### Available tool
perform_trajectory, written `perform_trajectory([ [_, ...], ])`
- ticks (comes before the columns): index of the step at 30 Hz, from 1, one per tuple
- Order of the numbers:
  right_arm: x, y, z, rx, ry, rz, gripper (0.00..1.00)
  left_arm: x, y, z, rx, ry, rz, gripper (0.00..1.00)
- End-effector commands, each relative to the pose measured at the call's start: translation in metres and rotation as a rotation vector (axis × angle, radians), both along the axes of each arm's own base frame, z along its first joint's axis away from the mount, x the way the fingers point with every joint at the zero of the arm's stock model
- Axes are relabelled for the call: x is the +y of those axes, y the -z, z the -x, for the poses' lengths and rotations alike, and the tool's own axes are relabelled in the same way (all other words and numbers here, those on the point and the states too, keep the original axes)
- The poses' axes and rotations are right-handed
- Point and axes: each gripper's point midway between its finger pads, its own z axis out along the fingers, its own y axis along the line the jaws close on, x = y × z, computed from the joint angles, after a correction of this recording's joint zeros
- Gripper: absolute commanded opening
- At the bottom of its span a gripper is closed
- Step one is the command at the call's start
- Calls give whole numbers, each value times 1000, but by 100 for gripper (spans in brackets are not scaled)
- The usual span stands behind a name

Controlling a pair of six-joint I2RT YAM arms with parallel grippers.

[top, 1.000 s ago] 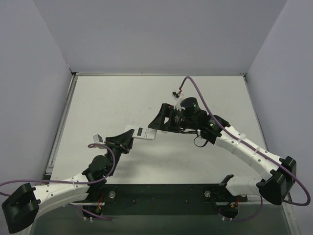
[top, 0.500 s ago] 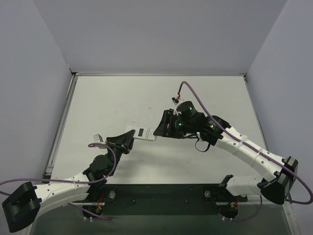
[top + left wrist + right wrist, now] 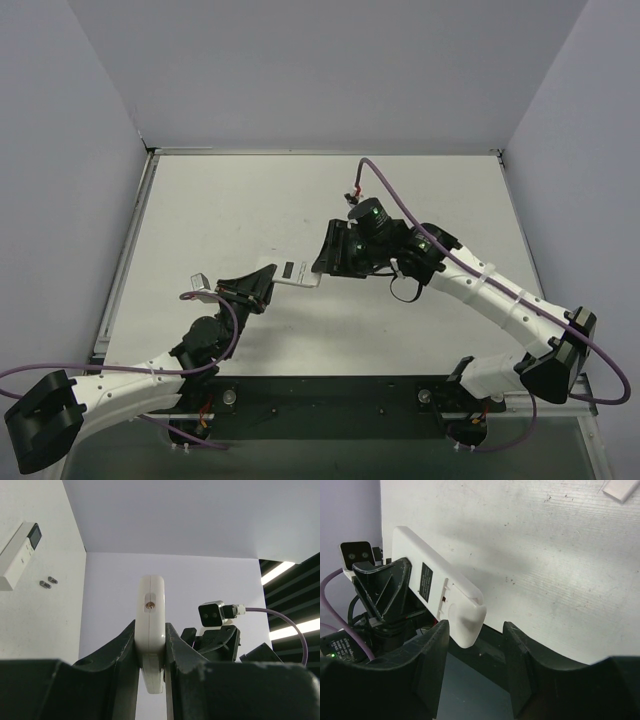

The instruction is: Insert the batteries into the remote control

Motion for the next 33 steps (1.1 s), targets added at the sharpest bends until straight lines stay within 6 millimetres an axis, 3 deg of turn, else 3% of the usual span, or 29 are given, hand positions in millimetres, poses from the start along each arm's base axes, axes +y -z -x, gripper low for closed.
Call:
perform_trajectory([
  [1,0,-1,-1,3,11,38,43,10,30,8,8,2,-31,0],
  [21,10,2,3,27,-8,68,39,12,27,9,0,-3,-15,0],
  [33,13,9,2,30,-1,91,26,12,16,11,-28,7,13,0],
])
